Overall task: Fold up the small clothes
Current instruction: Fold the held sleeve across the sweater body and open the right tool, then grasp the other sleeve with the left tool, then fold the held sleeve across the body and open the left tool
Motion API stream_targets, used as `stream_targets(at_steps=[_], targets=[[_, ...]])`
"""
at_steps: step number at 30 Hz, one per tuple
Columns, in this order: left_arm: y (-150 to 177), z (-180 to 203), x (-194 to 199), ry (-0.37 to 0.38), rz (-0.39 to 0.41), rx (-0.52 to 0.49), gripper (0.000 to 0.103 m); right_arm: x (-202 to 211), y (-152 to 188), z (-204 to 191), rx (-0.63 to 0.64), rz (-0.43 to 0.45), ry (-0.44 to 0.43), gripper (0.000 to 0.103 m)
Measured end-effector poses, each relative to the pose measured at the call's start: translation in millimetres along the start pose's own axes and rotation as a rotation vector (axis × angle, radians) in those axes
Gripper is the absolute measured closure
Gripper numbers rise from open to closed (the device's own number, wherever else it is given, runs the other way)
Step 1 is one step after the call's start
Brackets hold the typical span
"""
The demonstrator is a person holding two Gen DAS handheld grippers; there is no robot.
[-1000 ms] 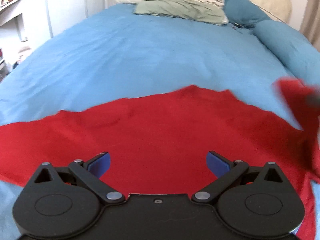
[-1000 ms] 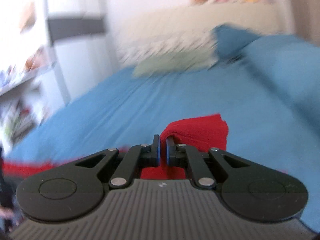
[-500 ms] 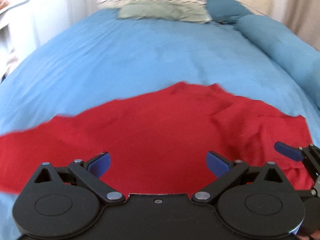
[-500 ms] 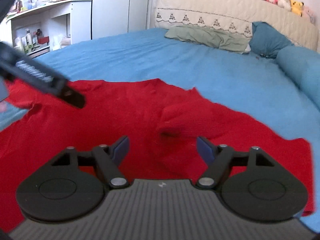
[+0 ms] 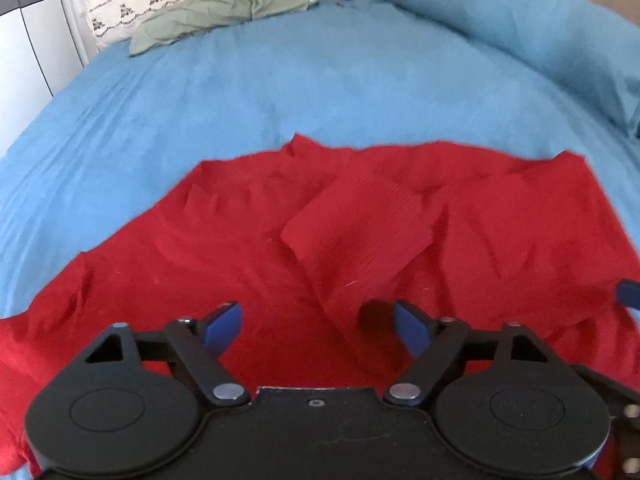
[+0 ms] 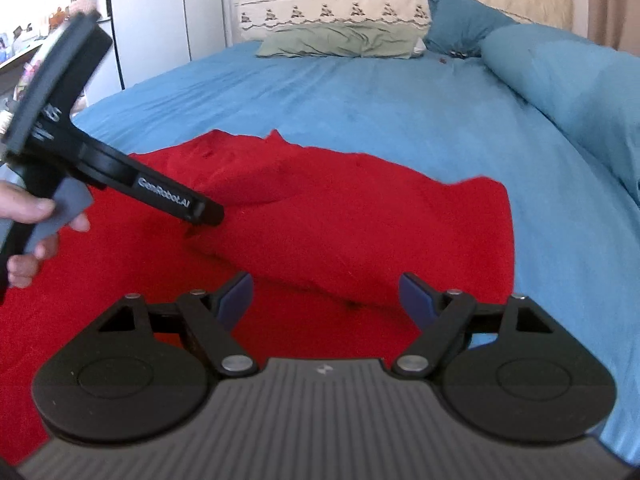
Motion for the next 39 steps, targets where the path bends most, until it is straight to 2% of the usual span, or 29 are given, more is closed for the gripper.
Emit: stream_targets(at_steps=[5, 10, 11, 13, 15, 16, 20, 22, 23, 24, 25, 26, 29, 35, 39], targets=[[10.5, -44.2, 7.8, -0.003, 0.04, 0.17, 0.023, -5.0, 4.7, 6.0, -0.009, -0.017, -0.005, 0.007], [29.3, -76.2, 22.1, -0.009, 0.103, 0.313, 0.036, -5.4, 11.9, 12.2, -0.035, -0.034, -0.008, 0.007], [33.5, -80.1, 25.4, -0.004, 0.122, 0.336, 0.042, -5.0, 13.9, 13.6, -0.043, -0.039, -0.009, 0.007], [37.7, -80.9, 28.7, 0.035, 0.158, 0.354, 0.042, -6.3, 16.4, 15.5, -0.055, -0.049, -0.01, 0.007], [38.8, -79.2, 28.7, 0.056, 0.166, 0.32, 0.032, -8.8, 17.6, 16.1, -0.065, -0.058, -0.011, 0.007], [37.9, -77.7, 26.7, 0.065, 0.165, 0.311, 0.031, -9.1, 17.8, 16.6, -0.066, -0.06, -0.011, 0.007], [34.7, -84.3, 24.0, 0.114, 0.199, 0.359, 0.031, -11.0, 16.1, 17.1, -0.061, -0.065, -0.009, 0.006], [31.1, -84.0, 21.5, 0.113, 0.207, 0.373, 0.041, -11.4, 14.9, 17.2, -0.058, -0.067, -0.006, 0.005], [28.6, -83.8, 20.9, 0.097, 0.206, 0.365, 0.06, -11.8, 14.3, 17.8, -0.058, -0.068, -0.005, 0.005], [27.6, -83.4, 21.7, 0.076, 0.2, 0.357, 0.085, -11.4, 14.2, 18.8, -0.06, -0.067, -0.004, 0.005], [26.0, -83.8, 22.2, 0.058, 0.196, 0.349, 0.096, -12.2, 13.4, 19.5, -0.063, -0.066, -0.001, 0.005], [25.6, -84.7, 25.1, 0.057, 0.205, 0.35, 0.099, -12.7, 13.1, 20.0, -0.068, -0.065, 0.0, 0.005], [22.8, -89.3, 46.7, 0.061, 0.287, 0.355, 0.099, -14.3, 13.9, 23.5, -0.092, -0.064, 0.001, 0.004], [28.6, -116.3, 102.1, -0.07, 0.458, 0.361, 0.099, -20.2, 10.0, 22.7, -0.107, -0.065, 0.001, 0.003], [47.0, -135.7, 105.4, -0.091, 0.454, 0.387, 0.099, -28.7, 6.2, 24.2, -0.114, -0.062, 0.009, 0.002]])
Point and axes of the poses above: each gripper's, at about its wrist camera, not at the fingertips, and x roughly against the way its jaws point, z to its right, y to its underside, the point moved 4 cm from there along -x, roughly the way its jaws point, and after that the axes turned 13 degrees about y, right-handed, at the moved point
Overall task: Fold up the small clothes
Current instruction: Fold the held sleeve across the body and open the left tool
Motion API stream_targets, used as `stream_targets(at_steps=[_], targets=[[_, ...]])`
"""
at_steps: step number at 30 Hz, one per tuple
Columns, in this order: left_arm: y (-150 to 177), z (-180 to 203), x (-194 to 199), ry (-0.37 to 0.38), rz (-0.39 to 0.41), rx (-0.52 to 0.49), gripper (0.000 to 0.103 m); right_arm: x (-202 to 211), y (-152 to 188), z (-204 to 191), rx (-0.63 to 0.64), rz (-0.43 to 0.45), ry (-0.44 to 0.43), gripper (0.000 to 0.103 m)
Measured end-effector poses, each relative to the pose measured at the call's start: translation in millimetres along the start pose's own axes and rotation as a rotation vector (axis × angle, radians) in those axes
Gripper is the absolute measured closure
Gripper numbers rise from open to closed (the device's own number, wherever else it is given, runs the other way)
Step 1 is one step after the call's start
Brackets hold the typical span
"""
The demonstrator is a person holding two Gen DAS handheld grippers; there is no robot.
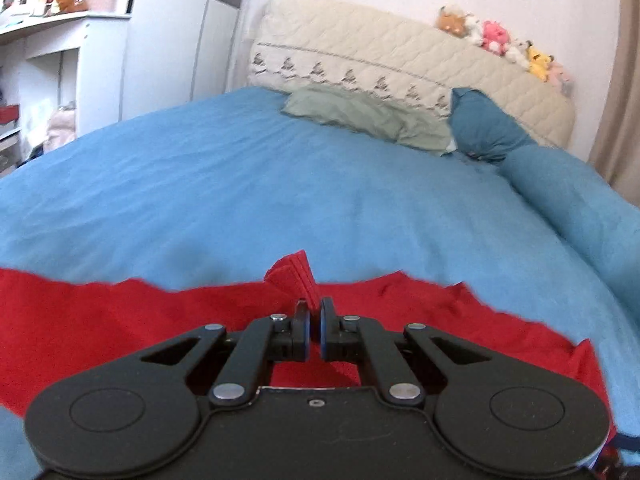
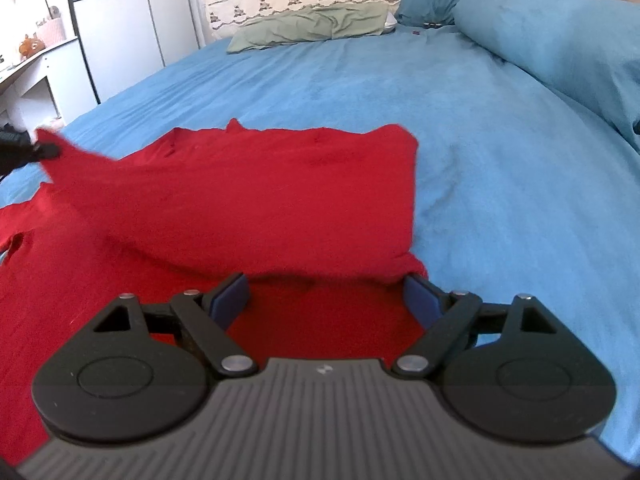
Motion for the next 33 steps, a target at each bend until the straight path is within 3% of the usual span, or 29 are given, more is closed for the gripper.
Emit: stream_targets(at_steps=[10, 14, 19, 20, 21, 22, 23, 24, 28, 31, 33], targets=[[43.8, -25.8, -7.2, -0.036, -0.113, 0.033, 0.095, -1.9, 1.6, 3.8, -0.003, -0.018, 0.008, 0.001], [46.1, -33.5, 2.2, -0.067, -0.133, 0.011, 0.084, -2.6, -0.4, 4.2, 0.016, -0.029, 0.01, 0.001], [41.7, -37.2, 19.3, -0.189, -0.17, -0.067, 0.075, 3.2, -2.3, 3.4, 0.05, -0.043, 0.029, 0.001], [38.5, -34.3, 25.6, -0.221, -0.156, -0.099, 0.063, 6.9, -3.4, 3.7, 0.051, -0.045, 0.04, 0.001], [34.8, -29.5, 31.1, -0.242, -0.135, -0.129, 0.043, 13.9, -6.2, 3.4, 0.056, -0.036, 0.066, 0.001], [31.0, -24.1, 35.1, -0.247, -0.11, -0.154, 0.033, 22.0, -9.6, 1.1, 0.066, -0.015, 0.078, 0.001], [25.0, -14.2, 37.1, -0.225, -0.08, -0.185, 0.019, 30.9, -14.0, -1.5, 0.077, 0.015, 0.068, 0.001], [22.0, -6.5, 34.0, -0.197, -0.074, -0.2, 0.013, 37.4, -20.2, -5.8, 0.088, 0.041, 0.056, 0.0], [25.4, 12.8, 3.0, -0.117, -0.157, -0.184, 0.013, 24.0, -31.9, -19.9, 0.076, 0.042, 0.037, 0.0], [41.3, 10.9, -19.6, -0.072, -0.226, -0.132, 0.013, -3.0, -27.0, -20.8, 0.022, -0.025, 0.05, 0.0], [54.4, 5.6, -29.9, -0.084, -0.262, -0.121, 0.012, -17.4, -19.7, -16.2, -0.016, -0.079, 0.063, 0.0]])
Point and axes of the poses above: each gripper's, at about its wrist camera, not at the fingertips, and x roughly against the way its jaws point, z to its right, y to its underside, the point moved 4 cm from there along -x, roughly the way its jaws point, and after that the axes turned 13 degrees about y, right-handed, at the moved point
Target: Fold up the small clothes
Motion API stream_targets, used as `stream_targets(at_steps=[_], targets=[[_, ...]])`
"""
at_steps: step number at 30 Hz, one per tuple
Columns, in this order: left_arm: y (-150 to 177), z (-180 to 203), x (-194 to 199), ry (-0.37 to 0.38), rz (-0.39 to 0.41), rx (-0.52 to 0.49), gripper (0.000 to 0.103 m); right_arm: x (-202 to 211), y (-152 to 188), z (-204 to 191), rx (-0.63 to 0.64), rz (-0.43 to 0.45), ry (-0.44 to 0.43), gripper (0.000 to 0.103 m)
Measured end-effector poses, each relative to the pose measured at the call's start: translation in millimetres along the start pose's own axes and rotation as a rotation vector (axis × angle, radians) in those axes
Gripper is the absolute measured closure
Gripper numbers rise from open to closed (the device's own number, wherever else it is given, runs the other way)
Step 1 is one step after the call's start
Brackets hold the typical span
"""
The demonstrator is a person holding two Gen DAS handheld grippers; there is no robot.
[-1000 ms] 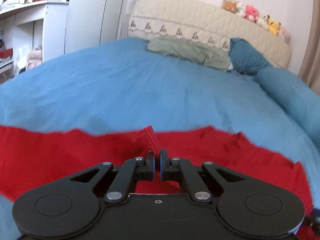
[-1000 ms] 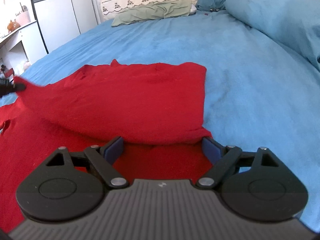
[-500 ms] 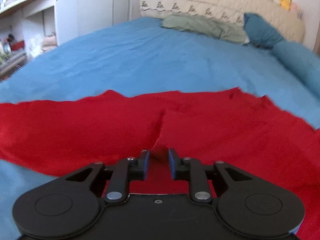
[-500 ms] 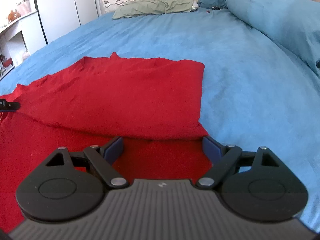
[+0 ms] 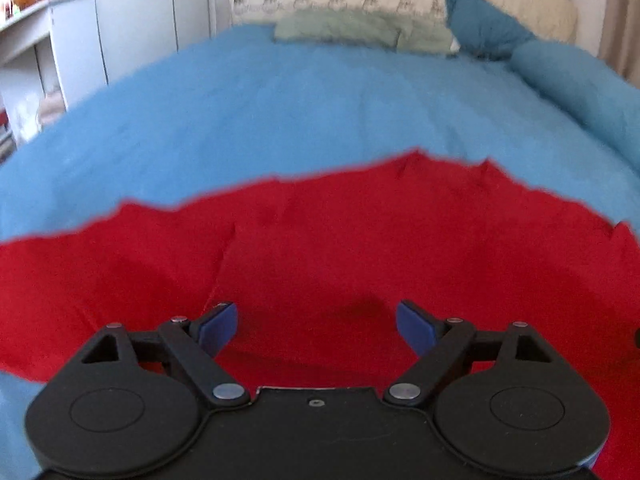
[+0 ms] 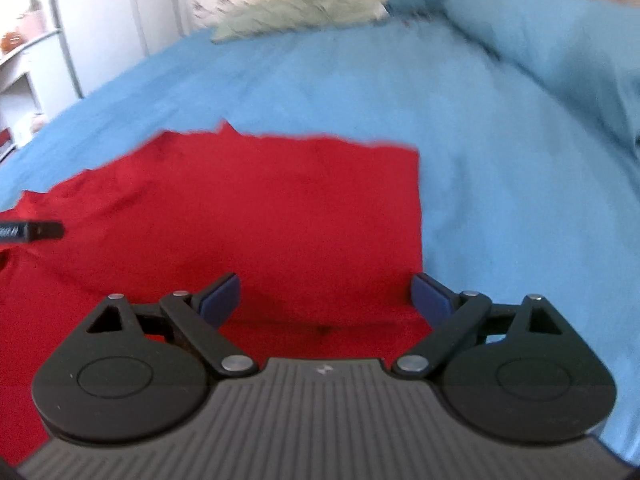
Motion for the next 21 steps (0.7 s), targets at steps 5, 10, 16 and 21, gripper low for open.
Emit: stream_targets(at_steps=[5, 10, 16, 21], targets=[[4.4, 4.2, -1.3, -0.011, 0.008, -0.042, 0.009, -6.7, 7.2, 3.8, -0.03, 0.012, -0.009, 0.0], [0.4, 5.8, 4.0, -0.024, -0.008, -0.05, 0.009, -5.3, 4.5, 3.4, 0.007, 0.004, -0.007, 0.0], [-17.5, 11.4, 37.1, -0.03, 0.027, -0.051, 0.009, 32.8, -14.6, 1.7, 0.006, 0.042, -0.043, 0.0], [-39.9, 6.8, 104.9, 0.025, 0.105, -0.011, 0.009, 82.4, -36.0, -10.6, 0.047, 0.1, -0.075, 0.0]])
Point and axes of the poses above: each gripper's, at about its wrist camera, not at the fingertips, and x roughly against the way its jaws point, z to its right, y to its underside, the point moved 4 cm from there along -x, roughly the way its jaws point, and after that the axes turned 13 degrees about y, right-handed, at the moved point
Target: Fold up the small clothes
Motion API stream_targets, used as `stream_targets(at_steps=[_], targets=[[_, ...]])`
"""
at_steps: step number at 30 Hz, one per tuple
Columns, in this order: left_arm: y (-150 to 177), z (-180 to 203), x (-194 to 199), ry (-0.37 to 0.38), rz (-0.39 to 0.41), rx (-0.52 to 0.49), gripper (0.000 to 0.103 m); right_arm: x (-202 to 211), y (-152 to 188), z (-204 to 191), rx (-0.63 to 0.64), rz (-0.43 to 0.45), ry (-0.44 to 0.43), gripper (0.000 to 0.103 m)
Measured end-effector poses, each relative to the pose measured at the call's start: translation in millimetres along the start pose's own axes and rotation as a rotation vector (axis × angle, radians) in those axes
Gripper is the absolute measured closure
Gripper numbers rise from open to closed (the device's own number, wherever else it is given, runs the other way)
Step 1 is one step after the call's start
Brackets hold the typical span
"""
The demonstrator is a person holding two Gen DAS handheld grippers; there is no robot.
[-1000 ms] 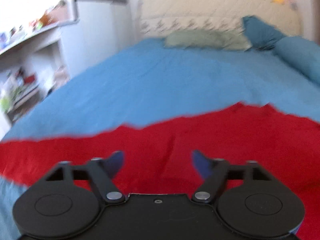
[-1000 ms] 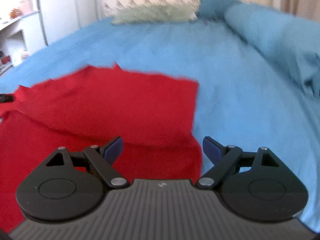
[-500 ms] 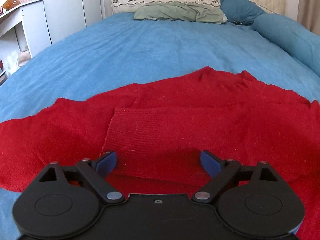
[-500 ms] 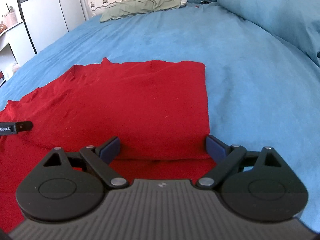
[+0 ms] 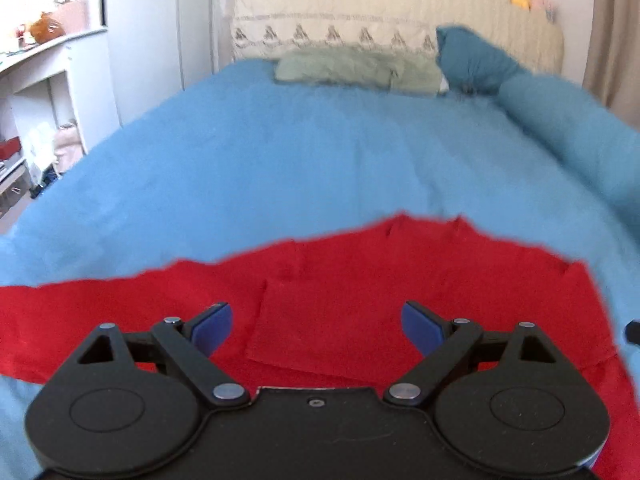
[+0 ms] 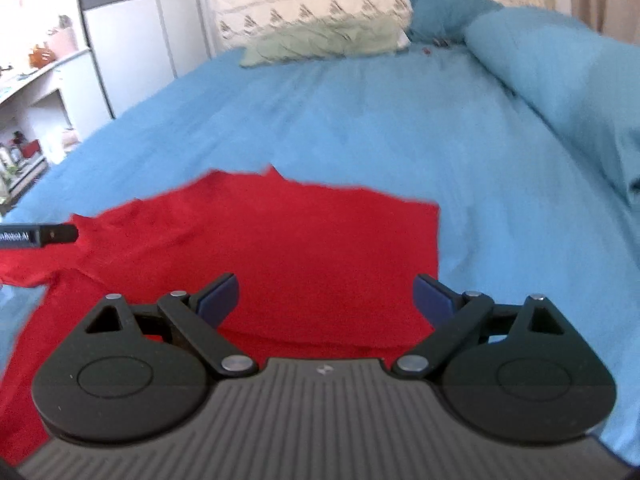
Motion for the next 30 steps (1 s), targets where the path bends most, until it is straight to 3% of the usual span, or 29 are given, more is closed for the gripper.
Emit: stream_targets(at_steps=[6, 11, 16, 23, 30], targets=[[-34.4, -30.4, 92.6, 0.0, 0.122, 0.019, 0.0, 53.2, -41.2, -36.7, 0.038, 0.083, -0.072, 0.0], [-45.5, -95.6, 148.6, -0.038, 0.173, 0.1, 0.0, 78.1, -61.4, -82.0, 0.037, 0.102, -0.137, 0.0], [-31.9, -179.4, 179.4, -0.091, 0.21, 0.212, 0.0, 90.2, -63.8, -137.0, 0.061, 0.116, -0.187, 0.0], [21.6, -291.0, 178.8, -0.133, 0.225, 0.415, 0.003, 66.8, -41.4, -205.3, 0.076, 0.049, -0.223, 0.0], [77.3, -368.0, 138.7, -0.132, 0.22, 0.59, 0.017, 26.0, -9.2, -229.0, 0.039, -0.045, -0.236, 0.0]])
Point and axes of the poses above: each gripper's, at about its wrist camera, not at the fingertips, and x roughly against the way its jaws point, z to its right, y to its underside, the point moved 4 cm from there along -x, roughly the way its jaws point, and after that the axes turned 13 degrees about y, right-handed, at the moved point
